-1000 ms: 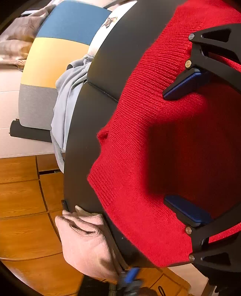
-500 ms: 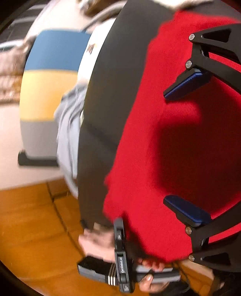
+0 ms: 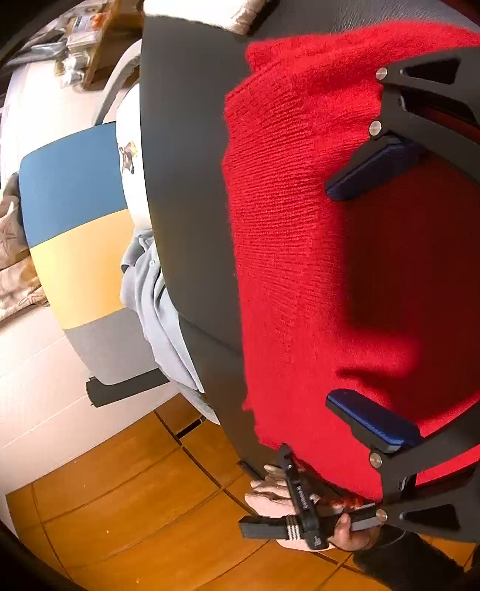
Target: Fold clothes
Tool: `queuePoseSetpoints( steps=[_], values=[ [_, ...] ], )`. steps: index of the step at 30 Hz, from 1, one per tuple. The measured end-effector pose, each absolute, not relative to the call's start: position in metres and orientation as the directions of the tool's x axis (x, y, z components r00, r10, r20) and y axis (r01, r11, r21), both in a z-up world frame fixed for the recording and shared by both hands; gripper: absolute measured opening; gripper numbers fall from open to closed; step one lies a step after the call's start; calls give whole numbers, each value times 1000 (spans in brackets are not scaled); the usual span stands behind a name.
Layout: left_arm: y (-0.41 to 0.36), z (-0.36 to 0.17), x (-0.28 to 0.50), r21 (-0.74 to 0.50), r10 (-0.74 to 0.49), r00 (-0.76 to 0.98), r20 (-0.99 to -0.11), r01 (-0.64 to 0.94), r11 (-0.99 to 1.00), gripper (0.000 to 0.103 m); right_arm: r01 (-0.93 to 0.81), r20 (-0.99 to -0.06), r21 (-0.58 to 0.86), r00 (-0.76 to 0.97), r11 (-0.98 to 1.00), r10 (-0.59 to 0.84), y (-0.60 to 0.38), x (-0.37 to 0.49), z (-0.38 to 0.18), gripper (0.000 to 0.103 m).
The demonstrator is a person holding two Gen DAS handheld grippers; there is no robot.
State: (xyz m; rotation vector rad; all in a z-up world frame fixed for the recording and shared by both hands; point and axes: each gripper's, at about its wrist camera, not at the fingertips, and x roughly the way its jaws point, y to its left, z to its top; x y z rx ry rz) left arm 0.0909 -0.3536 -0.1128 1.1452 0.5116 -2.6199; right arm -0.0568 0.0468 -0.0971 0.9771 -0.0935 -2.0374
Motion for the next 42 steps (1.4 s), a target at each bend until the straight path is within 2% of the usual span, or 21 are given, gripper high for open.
queuePoseSetpoints(
  steps=[3,5,8,12,18,20,23,26,29,31,33,36,37,38,42],
  values=[
    [-372,-118,108,-344,3,-689,-724,358,-868,32,652,-589,427,-325,-626,-740,66,-53,-90,103],
    [-386,-127,119,-425,66,-706,-705,346,-837,45,638,-586,461,-303,-616,-752,88,-53,-87,103],
    [-403,-144,123,-484,128,-687,-716,356,-799,47,611,-595,495,-280,-618,-754,122,-56,-87,103],
    [-414,-153,126,-542,198,-699,-687,312,-780,47,528,-660,475,-315,-704,-682,166,-70,-97,103],
    [-414,-155,108,-551,268,-697,-665,217,-806,50,469,-662,557,-247,-685,-708,164,-108,-118,103],
    [-411,-155,102,-554,292,-696,-656,181,-812,54,475,-653,569,-236,-672,-720,153,-117,-119,103],
    [-400,-153,103,-607,417,-645,-641,93,-789,55,513,-648,589,-162,-625,-744,127,-123,-120,103],
    [-389,-154,108,-580,432,-629,-646,36,-814,55,566,-641,611,-56,-553,-765,105,-108,-123,91],
    [-400,-157,107,-651,461,-648,-607,72,-756,55,625,-639,555,-102,-549,-762,101,-91,-127,92],
    [-409,-160,103,-708,474,-666,-576,118,-696,55,592,-574,621,-103,-514,-813,112,-92,-131,94],
    [-408,-162,98,-722,478,-677,-560,116,-682,55,584,-554,639,-102,-501,-826,115,-93,-133,94],
    [-406,-167,92,-729,479,-677,-559,127,-673,45,614,-574,605,-105,-507,-812,108,-87,-131,103],
    [-406,-170,92,-728,476,-673,-566,138,-671,27,618,-584,596,-105,-513,-805,108,-86,-131,103],
    [-407,-172,92,-735,479,-670,-568,151,-661,22,622,-593,587,-105,-518,-798,108,-85,-130,103],
    [-410,-163,102,-749,449,-703,-552,179,-638,16,607,-609,599,-78,-523,-789,111,-88,-128,103]
  ],
)
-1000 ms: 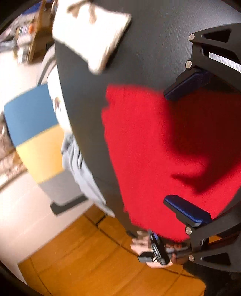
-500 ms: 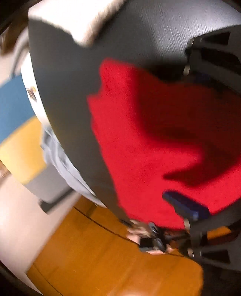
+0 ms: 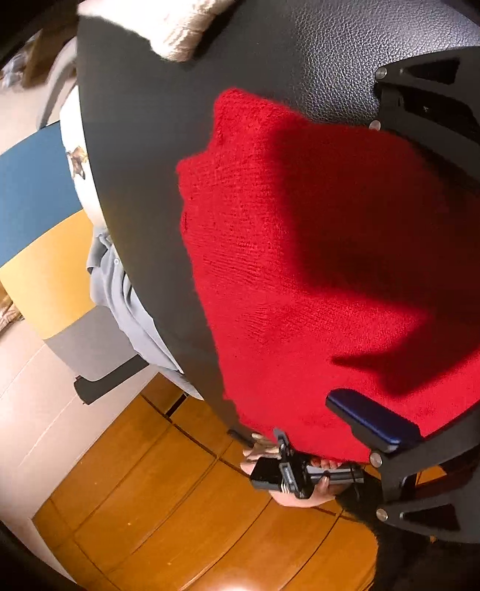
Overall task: Fold clothes
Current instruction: 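Fold the held sweater side over the body with the left gripper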
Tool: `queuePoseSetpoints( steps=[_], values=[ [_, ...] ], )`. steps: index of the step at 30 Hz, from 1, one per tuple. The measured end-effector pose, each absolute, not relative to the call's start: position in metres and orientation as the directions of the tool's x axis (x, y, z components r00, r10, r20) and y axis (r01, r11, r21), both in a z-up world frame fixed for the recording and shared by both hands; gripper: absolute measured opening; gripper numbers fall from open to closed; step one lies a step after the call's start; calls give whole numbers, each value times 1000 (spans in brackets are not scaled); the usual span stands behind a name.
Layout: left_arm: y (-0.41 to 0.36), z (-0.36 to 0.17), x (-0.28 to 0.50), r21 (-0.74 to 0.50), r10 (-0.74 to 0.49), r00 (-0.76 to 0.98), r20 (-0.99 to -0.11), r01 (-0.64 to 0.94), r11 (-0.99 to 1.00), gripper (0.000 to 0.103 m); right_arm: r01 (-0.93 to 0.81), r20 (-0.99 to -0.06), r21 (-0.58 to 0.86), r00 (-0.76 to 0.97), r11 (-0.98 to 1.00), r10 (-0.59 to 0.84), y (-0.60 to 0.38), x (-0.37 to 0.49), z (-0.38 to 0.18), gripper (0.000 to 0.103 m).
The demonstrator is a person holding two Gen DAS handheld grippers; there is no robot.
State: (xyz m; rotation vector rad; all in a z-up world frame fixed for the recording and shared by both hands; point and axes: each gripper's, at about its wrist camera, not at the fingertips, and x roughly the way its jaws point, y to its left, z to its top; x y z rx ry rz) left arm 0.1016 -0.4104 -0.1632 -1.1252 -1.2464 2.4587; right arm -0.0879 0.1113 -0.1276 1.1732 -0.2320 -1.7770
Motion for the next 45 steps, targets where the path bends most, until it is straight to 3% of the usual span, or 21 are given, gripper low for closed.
queuePoseSetpoints(
  steps=[4,9,14,17,19,21,22,33,45],
  values=[
    [-427,-136,118,-760,391,-774,-497,172,-626,14,620,-675,530,-104,-578,-731,97,-85,-124,103],
    [-453,-100,130,-718,297,-806,-511,211,-663,13,620,-752,417,-175,-664,-635,77,-77,-121,103],
    [-465,-72,138,-654,223,-797,-562,262,-710,13,591,-656,585,-58,-555,-753,67,-72,-119,100],
    [-465,-64,142,-617,204,-773,-600,286,-733,13,665,-683,487,-114,-566,-722,48,-54,-119,99],
    [-463,-60,146,-617,203,-770,-605,292,-731,13,665,-696,451,-155,-595,-701,47,-53,-119,83],
    [-461,-57,149,-622,204,-772,-602,292,-726,13,647,-705,442,-178,-622,-686,51,-57,-120,34],
    [-458,-54,149,-629,210,-777,-594,285,-724,13,624,-702,468,-169,-626,-692,56,-62,-123,29],
    [-381,-15,115,-764,350,-835,-425,123,-633,12,641,-680,459,-192,-615,-708,61,-52,-128,28],
    [-249,-58,3,-820,460,-751,-473,184,-542,12,603,-582,571,-181,-557,-793,80,-54,-141,26]
  ],
)
